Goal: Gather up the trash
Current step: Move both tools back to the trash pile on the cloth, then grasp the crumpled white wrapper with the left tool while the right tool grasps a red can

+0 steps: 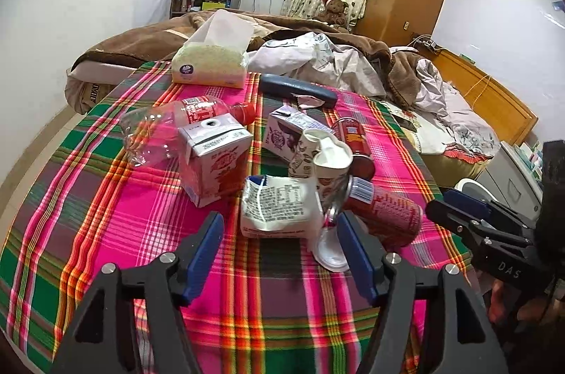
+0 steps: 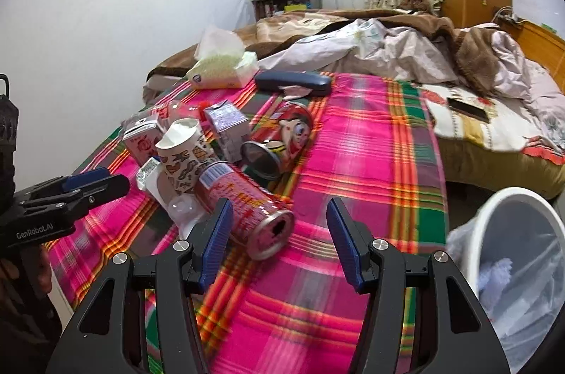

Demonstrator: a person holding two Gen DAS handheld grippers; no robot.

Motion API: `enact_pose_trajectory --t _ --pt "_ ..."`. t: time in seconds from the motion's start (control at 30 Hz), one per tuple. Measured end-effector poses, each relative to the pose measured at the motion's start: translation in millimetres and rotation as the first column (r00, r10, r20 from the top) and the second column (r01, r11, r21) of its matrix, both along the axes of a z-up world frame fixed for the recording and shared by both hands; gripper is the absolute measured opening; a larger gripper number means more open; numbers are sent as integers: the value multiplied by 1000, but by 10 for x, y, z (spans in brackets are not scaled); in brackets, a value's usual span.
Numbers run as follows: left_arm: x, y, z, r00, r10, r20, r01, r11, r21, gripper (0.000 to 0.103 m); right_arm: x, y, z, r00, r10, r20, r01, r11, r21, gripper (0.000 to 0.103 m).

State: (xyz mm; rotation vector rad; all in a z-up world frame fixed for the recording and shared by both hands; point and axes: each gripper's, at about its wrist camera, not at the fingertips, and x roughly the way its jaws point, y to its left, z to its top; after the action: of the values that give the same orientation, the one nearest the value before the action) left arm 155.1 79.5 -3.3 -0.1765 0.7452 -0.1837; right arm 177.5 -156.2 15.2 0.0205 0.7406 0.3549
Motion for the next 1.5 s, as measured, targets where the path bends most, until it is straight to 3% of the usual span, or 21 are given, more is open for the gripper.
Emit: enact_pose_trajectory --t 0.47,1.1,1.17,1.23,1.5 --pt "265 7 -154 995 -69 -69 70 998 5 74 189 294 -165 994 87 -70 -92 993 -73 65" --pt "497 -28 -286 991 -62 -121 64 998 10 73 279 169 -194 993 22 -117 -31 996 -78 65" --pt "498 -16 -274 992 -62 -111 63 998 1 72 270 145 -195 993 11 -117 -20 997 -76 65" --pt "505 -7 -283 991 -64 -117 64 998 -5 63 266 129 -199 993 -2 -114 -7 997 -77 64" --pt "442 5 -267 993 -58 -105 57 998 -11 63 233 49 -215 993 -34 -113 30 999 -39 61"
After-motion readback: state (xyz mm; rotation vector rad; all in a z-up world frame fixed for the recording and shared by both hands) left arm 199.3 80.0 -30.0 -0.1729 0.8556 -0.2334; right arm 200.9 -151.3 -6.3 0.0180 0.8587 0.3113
